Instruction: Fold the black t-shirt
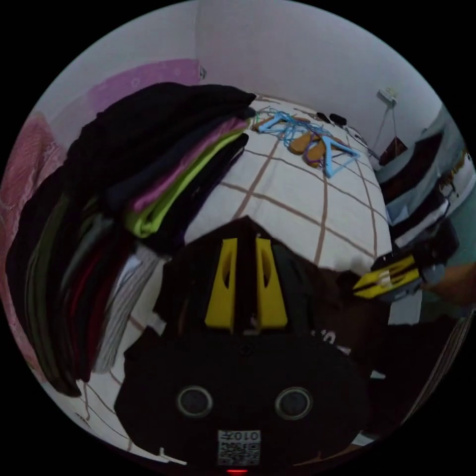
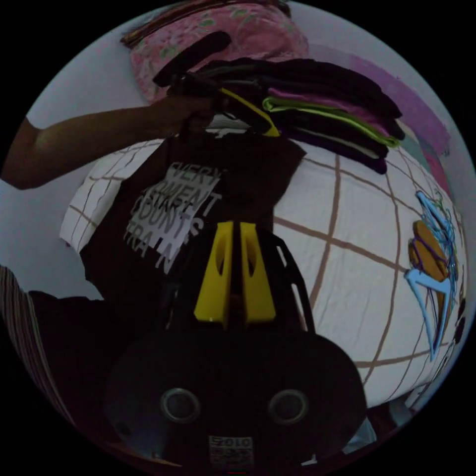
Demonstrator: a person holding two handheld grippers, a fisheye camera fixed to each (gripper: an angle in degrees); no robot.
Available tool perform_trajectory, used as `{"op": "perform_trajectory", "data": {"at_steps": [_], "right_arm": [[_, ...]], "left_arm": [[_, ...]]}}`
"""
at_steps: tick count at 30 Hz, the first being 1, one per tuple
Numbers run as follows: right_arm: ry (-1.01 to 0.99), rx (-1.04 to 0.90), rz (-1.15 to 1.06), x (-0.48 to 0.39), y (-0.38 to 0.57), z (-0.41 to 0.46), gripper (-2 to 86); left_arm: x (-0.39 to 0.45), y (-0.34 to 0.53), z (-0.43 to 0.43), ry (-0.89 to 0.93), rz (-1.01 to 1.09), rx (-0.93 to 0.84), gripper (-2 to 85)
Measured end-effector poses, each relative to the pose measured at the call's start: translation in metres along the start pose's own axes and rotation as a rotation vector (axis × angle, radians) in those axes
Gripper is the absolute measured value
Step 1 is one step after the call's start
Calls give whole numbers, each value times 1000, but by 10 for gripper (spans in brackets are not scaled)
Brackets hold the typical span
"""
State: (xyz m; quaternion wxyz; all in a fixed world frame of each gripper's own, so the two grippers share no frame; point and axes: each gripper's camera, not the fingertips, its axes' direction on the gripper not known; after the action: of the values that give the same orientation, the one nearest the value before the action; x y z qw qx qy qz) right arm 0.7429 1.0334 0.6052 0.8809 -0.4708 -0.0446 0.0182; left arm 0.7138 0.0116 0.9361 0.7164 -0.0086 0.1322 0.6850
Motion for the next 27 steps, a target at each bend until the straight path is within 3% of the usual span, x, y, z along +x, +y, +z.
{"op": "perform_trajectory", "data": {"at_steps": [3,8,13,19,23,27], "right_arm": [[-7,-38,27,13,-2,7,73],[3,-40,104,36,12,8,85],[6,-101,19,41,5,22,82],[109,-88,14,49,-7,29,38],[-23,-24,276,92,9,18,20],[-55,-17,310,106,13,25,16]], "left_arm": [[0,-29,22,18,7,-57,63],[5,-66,50,-32,240,-215,68],[-5,-77,77,95,316,-380,48],[-18,-67,51,82,278,-214,18],[-29,-51,27,76,237,-29,17],[-28,-36,53,-58,213,-191,29]]}}
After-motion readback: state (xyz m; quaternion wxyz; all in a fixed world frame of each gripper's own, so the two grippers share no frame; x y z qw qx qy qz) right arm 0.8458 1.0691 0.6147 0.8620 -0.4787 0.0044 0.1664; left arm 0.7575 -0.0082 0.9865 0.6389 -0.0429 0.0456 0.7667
